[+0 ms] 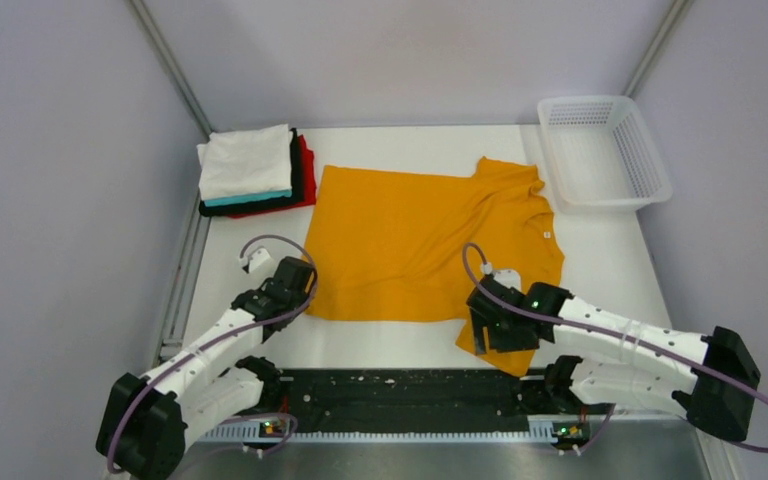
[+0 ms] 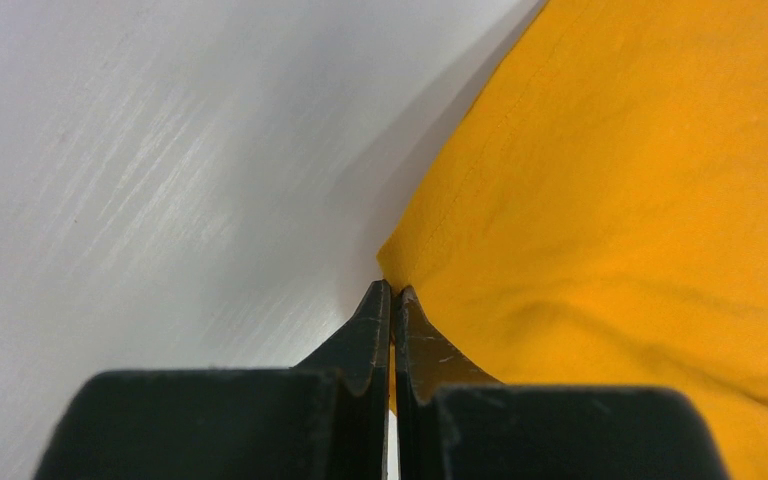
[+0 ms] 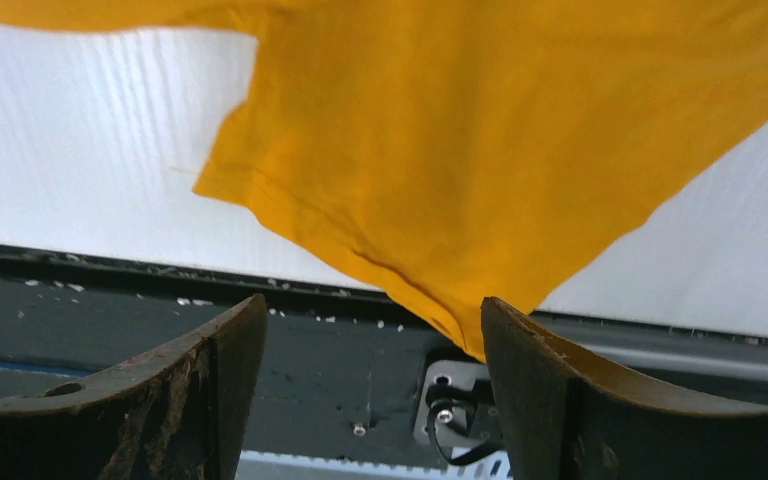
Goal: Fold and stack the t-shirts
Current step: Flatten out the tshirt, then grab the side of the flattened tshirt closest away from the robot with both arms
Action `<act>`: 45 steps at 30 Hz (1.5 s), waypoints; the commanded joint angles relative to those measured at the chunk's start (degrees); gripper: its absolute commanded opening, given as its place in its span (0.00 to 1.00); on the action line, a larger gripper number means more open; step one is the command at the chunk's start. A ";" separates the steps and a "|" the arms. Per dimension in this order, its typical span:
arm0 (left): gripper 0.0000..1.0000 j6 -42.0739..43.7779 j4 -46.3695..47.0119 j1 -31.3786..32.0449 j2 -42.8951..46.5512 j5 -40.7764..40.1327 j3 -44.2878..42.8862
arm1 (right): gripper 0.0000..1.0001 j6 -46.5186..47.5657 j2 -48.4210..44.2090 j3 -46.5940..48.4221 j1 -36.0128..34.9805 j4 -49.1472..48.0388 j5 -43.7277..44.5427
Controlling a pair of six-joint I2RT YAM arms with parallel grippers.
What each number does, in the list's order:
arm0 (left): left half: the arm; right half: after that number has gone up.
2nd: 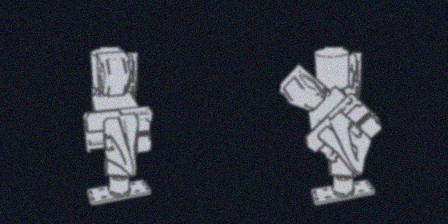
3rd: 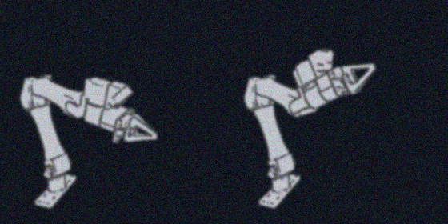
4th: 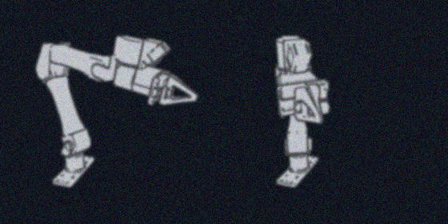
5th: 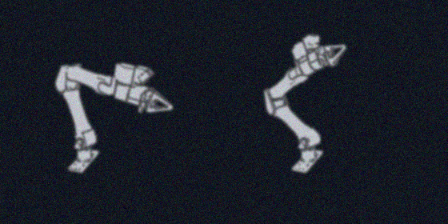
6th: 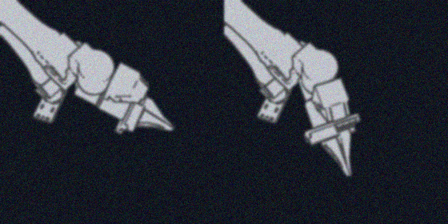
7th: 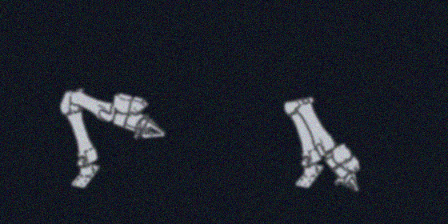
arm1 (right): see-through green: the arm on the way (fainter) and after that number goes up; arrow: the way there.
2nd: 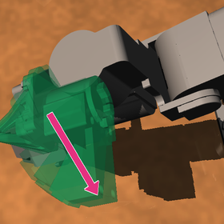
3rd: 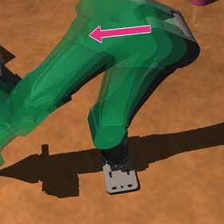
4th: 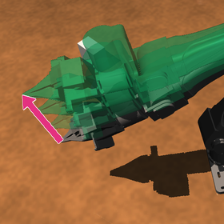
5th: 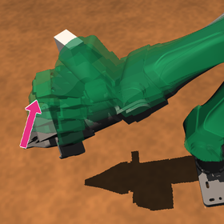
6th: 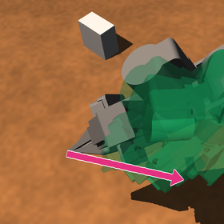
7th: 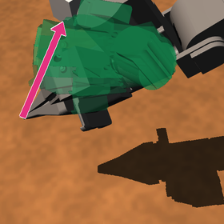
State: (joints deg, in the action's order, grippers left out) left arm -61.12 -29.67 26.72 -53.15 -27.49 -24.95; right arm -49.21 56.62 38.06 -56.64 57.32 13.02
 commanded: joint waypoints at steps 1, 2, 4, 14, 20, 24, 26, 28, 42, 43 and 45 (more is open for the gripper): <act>0.00 0.90 2.98 -0.22 -0.75 1.27 0.18 | 0.72 -4.67 4.01 -2.36 -0.94 2.00 -2.72; 0.00 0.92 2.90 -0.24 -0.95 1.20 0.10 | 0.68 -4.98 4.97 -2.85 -0.95 0.92 -3.06; 0.00 0.99 2.58 -0.29 -1.16 0.96 -0.13 | 0.63 -5.89 6.81 -4.28 -0.96 -0.77 -3.33; 0.00 1.58 3.56 -0.25 -2.18 1.02 -0.51 | 0.44 -8.62 4.87 -9.98 1.79 -7.84 -3.80; 0.00 1.31 3.46 -0.28 -1.95 0.74 -0.40 | 0.31 -7.48 3.98 -12.69 5.77 -13.50 -3.44; 0.00 0.95 2.85 -0.23 -1.92 0.87 -0.85 | 0.01 -7.68 2.42 -10.76 6.01 -12.94 -1.87; 0.00 0.94 2.78 -0.26 -1.61 1.50 -0.97 | 0.00 -6.48 1.42 -7.98 5.98 -10.73 -2.03; 0.00 0.67 2.40 -0.21 -1.05 2.08 -1.06 | 0.00 -5.32 0.69 -4.03 5.98 -4.78 -1.08; 0.00 -0.22 -7.05 -0.21 4.73 7.46 -1.36 | 0.00 -0.54 0.89 11.21 4.22 21.69 -12.12; 0.00 -0.45 -8.15 -0.19 5.61 7.60 -1.10 | 0.00 -0.66 1.14 11.10 3.62 22.26 -12.46; 0.00 -0.84 -10.43 -0.21 7.51 7.71 -0.59 | 0.00 -0.93 1.57 10.98 2.45 23.57 -12.69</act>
State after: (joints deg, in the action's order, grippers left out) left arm -60.49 -34.52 26.70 -48.99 -20.82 -25.17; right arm -50.52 57.45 48.42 -52.14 74.52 2.92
